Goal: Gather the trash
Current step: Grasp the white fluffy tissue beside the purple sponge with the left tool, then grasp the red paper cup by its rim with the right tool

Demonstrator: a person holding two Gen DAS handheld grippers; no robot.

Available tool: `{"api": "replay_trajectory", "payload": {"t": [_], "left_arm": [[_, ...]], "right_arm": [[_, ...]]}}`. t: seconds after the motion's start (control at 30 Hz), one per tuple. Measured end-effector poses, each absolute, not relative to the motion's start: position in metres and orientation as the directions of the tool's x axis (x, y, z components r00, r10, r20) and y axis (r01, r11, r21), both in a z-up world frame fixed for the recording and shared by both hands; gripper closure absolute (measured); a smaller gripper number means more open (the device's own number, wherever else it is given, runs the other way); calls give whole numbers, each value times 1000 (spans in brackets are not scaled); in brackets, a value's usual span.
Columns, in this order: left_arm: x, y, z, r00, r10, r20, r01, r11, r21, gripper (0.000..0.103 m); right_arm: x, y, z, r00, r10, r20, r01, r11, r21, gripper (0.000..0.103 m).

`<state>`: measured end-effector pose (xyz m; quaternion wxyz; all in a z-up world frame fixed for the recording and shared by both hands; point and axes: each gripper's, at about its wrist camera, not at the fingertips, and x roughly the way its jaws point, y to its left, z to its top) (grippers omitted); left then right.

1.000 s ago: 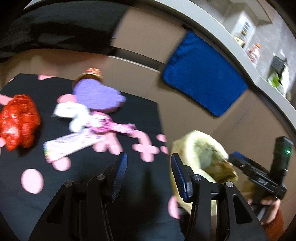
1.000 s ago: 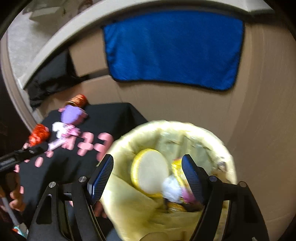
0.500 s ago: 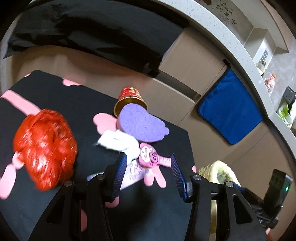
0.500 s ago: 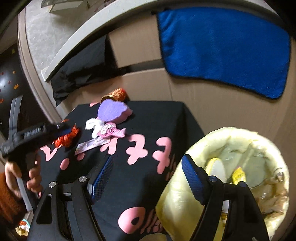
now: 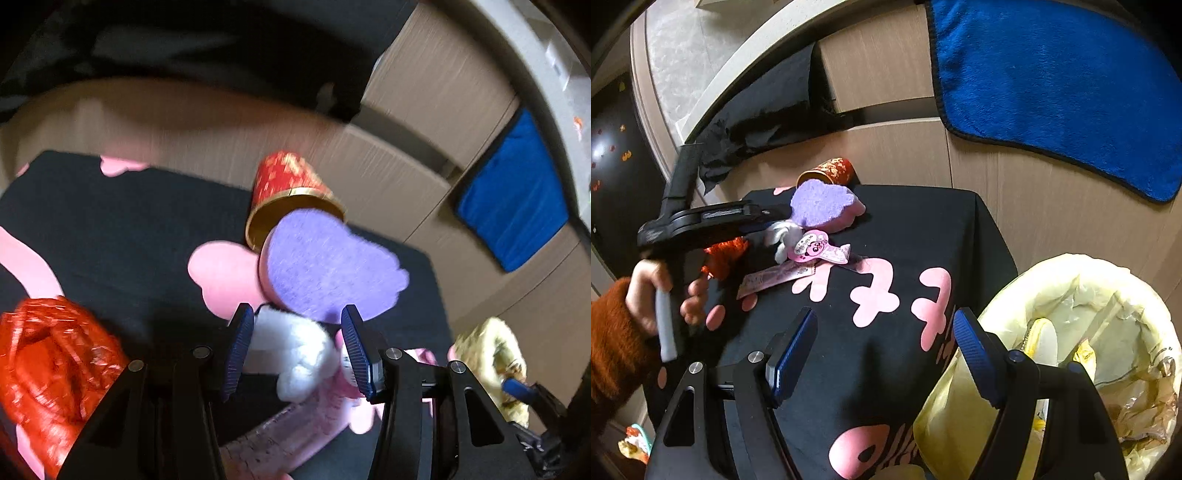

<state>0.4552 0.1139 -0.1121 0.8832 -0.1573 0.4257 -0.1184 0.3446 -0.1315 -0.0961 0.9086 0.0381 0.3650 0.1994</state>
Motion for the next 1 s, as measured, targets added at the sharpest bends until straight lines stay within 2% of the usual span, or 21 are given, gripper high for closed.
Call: {"api": "replay_trajectory", "payload": {"t": [0.23,0.27,0.37,0.4,0.47,0.67,0.87,1.0], "left_arm": [[429,107,-122,582,-325,-746,120,941,-317,53],[425,107,-122,589,-313,-745,109,944,-310,57],[419,110,-121,597,-315,-737,90,940,-329,78],[417,109,-119,603,-316,-732,92,940,-329,80],[410,108,-111,622,-297,-725,94,947,-307,81],[361,120,-84,661,-303,-687,67,935,-348,82],[312,146,-89,659,-300,-689,25,925,-379,82],[290,172,-91,692,-250,-677,-17,932,-361,82]], "right_arm": [[341,-141,-99,654,377,-656,-311,924,221,29],[341,-141,-100,651,380,-657,-311,923,226,29],[338,-136,-100,651,390,-651,-321,919,230,29],[336,-133,-99,652,393,-648,-330,917,224,29],[334,-127,-97,656,388,-647,-342,917,203,29],[338,-112,-92,645,416,-641,-385,902,198,29],[360,-76,-80,629,475,-615,-474,862,181,29],[394,-31,-66,657,450,-606,-487,866,114,29]]}}
